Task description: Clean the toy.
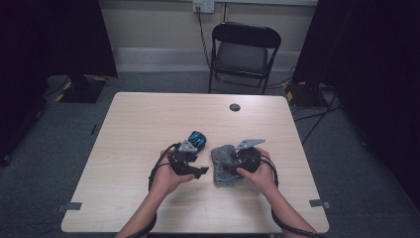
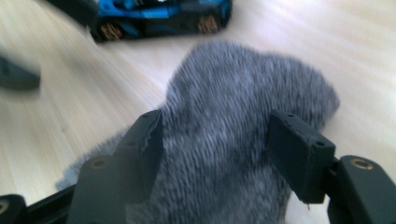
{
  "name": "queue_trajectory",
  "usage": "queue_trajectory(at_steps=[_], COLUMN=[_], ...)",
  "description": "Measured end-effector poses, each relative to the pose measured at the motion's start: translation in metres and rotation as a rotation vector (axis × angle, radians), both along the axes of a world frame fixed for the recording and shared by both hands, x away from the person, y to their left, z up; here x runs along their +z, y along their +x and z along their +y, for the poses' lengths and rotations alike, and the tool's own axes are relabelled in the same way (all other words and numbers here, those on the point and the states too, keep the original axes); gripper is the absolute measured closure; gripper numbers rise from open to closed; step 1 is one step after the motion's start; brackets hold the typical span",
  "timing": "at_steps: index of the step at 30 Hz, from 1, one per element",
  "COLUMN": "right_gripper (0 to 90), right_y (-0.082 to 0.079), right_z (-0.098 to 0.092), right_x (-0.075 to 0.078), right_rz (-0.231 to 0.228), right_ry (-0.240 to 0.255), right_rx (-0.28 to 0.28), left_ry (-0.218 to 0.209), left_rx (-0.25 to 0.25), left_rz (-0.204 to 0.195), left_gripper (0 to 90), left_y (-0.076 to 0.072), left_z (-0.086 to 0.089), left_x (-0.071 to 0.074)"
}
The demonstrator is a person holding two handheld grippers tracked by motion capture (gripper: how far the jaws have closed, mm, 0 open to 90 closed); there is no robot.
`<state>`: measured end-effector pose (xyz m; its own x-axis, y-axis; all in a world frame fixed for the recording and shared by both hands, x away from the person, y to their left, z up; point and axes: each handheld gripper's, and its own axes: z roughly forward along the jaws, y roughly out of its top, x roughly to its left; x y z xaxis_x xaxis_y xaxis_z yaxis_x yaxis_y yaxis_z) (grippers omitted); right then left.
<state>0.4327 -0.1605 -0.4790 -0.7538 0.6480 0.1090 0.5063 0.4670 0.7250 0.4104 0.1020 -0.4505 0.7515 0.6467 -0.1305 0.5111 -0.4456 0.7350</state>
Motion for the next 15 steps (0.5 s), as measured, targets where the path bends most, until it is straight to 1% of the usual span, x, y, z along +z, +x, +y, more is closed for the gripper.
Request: queue_trajectory(at_steps=[3,4,5,6,8,9,11,13,14,15], right_gripper=[35.8,35.9,36.0,36.1,36.2,36.2,36.4,36.7,36.8,36.9], right_y=[-0.002,-0.003,-0.004,-0.005,-0.009,-0.010,-0.013,-0.014,-0.014,-0.015], right_z=[-0.004,-0.005,-0.005,-0.004,-0.002,-0.001,-0.001,-0.003,-0.004,-0.004], right_x=[-0.007,-0.009,-0.011,-0.012,-0.014,-0.015,-0.018,-0.020,-0.021,-0.021], right_rz=[0.014,0.011,0.009,0.000,-0.032,-0.042,-0.060,-0.063,-0.067,-0.072], right_ry=[-0.004,0.004,-0.001,-0.010,-0.030,-0.031,-0.021,0.005,0.010,0.011], right_rx=[-0.011,-0.016,-0.023,-0.021,-0.021,-0.028,-0.035,-0.044,-0.045,-0.046], left_ry=[0.020,0.021,0.034,0.046,0.060,0.070,0.079,0.080,0.073,0.075], left_rx=[0.030,0.044,0.057,0.068,0.089,0.097,0.112,0.105,0.106,0.100], left_rz=[-0.027,-0.031,-0.039,-0.055,-0.072,-0.076,-0.077,-0.072,-0.069,-0.065], left_gripper=[32.4,31.4,29.8,28.2,26.5,24.8,23.4,20.5,19.0,19.1], left_y=[0.012,0.016,0.020,0.024,0.033,0.037,0.046,0.054,0.058,0.062], left_z=[0.008,0.010,0.011,0.013,0.015,0.016,0.016,0.016,0.016,0.016], left_x=[0.007,0.008,0.010,0.011,0.011,0.010,0.007,0.003,0.001,-0.001])
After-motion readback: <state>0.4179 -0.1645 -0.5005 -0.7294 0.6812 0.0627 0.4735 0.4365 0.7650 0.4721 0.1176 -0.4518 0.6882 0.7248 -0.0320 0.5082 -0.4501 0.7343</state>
